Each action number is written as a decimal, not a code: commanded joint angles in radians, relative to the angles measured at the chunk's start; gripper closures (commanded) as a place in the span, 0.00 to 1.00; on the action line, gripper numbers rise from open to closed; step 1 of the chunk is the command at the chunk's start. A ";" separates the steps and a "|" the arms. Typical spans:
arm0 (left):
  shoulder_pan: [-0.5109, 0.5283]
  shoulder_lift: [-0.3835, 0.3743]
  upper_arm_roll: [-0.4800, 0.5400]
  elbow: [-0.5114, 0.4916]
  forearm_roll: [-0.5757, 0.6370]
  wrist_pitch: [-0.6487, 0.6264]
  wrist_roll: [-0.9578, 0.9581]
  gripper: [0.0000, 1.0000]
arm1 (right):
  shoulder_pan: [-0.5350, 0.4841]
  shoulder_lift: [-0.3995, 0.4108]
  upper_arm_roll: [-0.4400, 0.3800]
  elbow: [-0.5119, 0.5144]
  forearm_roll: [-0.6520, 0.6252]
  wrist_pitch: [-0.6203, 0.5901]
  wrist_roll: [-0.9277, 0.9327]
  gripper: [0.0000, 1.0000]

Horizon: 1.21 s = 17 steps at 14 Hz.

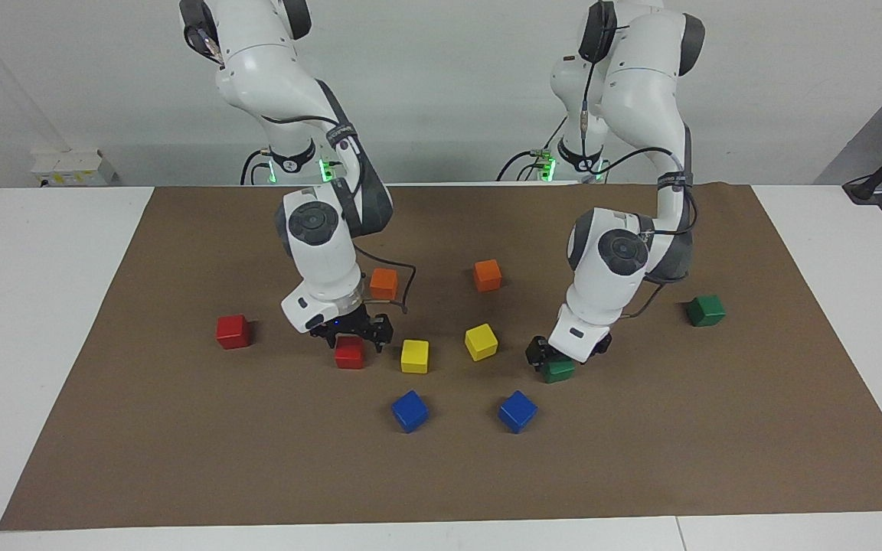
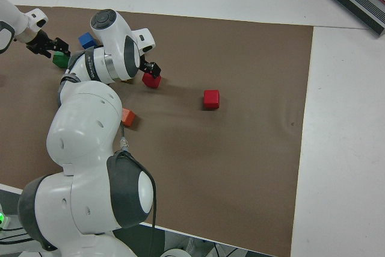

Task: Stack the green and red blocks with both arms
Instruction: 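Grasp the second green cube with the left gripper while the right grasps red, then stack the green cube on green with the left gripper while the right stacks red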

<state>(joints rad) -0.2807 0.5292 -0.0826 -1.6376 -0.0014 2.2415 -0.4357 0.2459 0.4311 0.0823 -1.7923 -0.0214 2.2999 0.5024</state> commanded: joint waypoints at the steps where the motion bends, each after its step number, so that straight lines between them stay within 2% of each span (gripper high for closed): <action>1: -0.017 -0.014 0.015 -0.057 0.023 0.062 -0.025 0.00 | -0.011 -0.012 0.004 -0.029 -0.008 0.023 -0.021 0.00; 4: -0.017 -0.015 0.015 -0.064 0.023 0.082 -0.028 0.00 | -0.014 -0.012 0.004 -0.032 -0.008 0.029 -0.031 0.00; 5: -0.017 -0.015 0.015 -0.064 0.023 0.084 -0.028 0.03 | -0.014 -0.011 0.004 -0.038 -0.008 0.044 -0.031 0.00; 6: -0.018 -0.015 0.015 -0.064 0.024 0.086 -0.029 0.14 | -0.014 -0.011 0.002 -0.050 -0.008 0.067 -0.033 0.00; 7: -0.031 -0.015 0.017 -0.064 0.030 0.083 -0.029 0.52 | -0.019 -0.009 0.002 -0.067 -0.008 0.097 -0.036 0.01; 8: -0.032 -0.018 0.018 -0.061 0.059 0.070 -0.028 1.00 | -0.019 -0.008 0.002 -0.076 -0.008 0.113 -0.042 0.07; 9: -0.032 -0.018 0.018 -0.057 0.084 0.061 -0.028 1.00 | -0.019 -0.006 0.002 -0.079 -0.008 0.113 -0.048 0.18; 10: -0.032 -0.020 0.018 -0.050 0.087 0.037 -0.028 1.00 | -0.020 -0.006 0.002 -0.079 -0.009 0.110 -0.060 0.42; 12: -0.031 -0.024 0.018 -0.021 0.086 -0.014 -0.028 1.00 | -0.022 -0.006 0.001 -0.072 -0.009 0.098 -0.080 1.00; 14: -0.008 -0.067 0.018 -0.014 0.081 -0.061 -0.022 1.00 | -0.036 -0.009 -0.006 -0.020 -0.026 0.020 -0.088 1.00; 17: 0.096 -0.168 0.011 -0.033 0.077 -0.140 0.026 1.00 | -0.086 -0.040 -0.006 0.126 -0.051 -0.228 -0.203 1.00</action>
<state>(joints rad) -0.2558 0.4562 -0.0629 -1.6373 0.0586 2.1730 -0.4377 0.2035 0.4205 0.0686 -1.7588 -0.0550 2.2147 0.3867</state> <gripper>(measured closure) 0.454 0.454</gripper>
